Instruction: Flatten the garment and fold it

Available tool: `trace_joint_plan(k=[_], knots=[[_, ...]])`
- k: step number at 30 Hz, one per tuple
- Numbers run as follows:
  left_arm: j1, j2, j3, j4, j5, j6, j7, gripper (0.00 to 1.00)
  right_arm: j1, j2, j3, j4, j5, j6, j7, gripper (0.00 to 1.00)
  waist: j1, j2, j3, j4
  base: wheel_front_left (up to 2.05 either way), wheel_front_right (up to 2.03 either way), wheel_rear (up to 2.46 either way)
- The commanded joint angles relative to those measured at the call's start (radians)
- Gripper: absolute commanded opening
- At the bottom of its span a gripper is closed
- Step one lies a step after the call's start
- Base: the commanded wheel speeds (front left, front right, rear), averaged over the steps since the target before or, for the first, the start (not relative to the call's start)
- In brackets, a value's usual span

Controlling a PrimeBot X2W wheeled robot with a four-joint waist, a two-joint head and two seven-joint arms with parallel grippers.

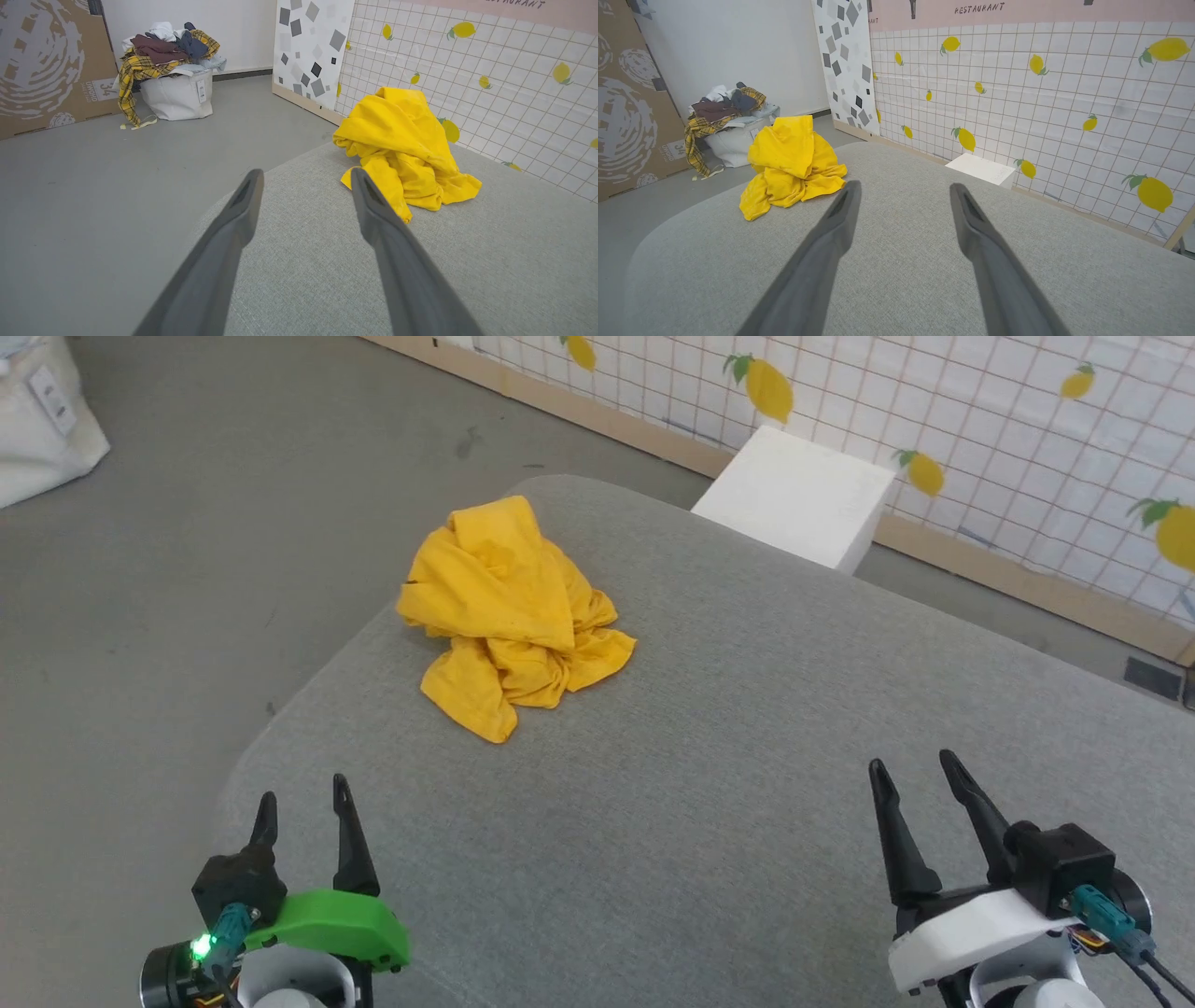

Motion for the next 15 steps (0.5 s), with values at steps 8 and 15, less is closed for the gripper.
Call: trace_joint_plan(k=[8,15], knots=[[-0.063,0.013,-0.005,0.032,-0.043,-0.022,-0.009,1.00,0.003,0.001,0.013,-0.002,0.004,-0.002,-0.007,1.00,0.0000,0.0000,0.018,0.039,0.00,0.00,0.00],[-0.308,0.046,-0.010,0.103,-0.112,-0.084,0.092,1.00,-0.053,0.001,0.029,-0.053,-0.041,-0.002,0.032,1.00,0.0000,0.0000,0.166,-0.045,0.00,0.00,0.00]])
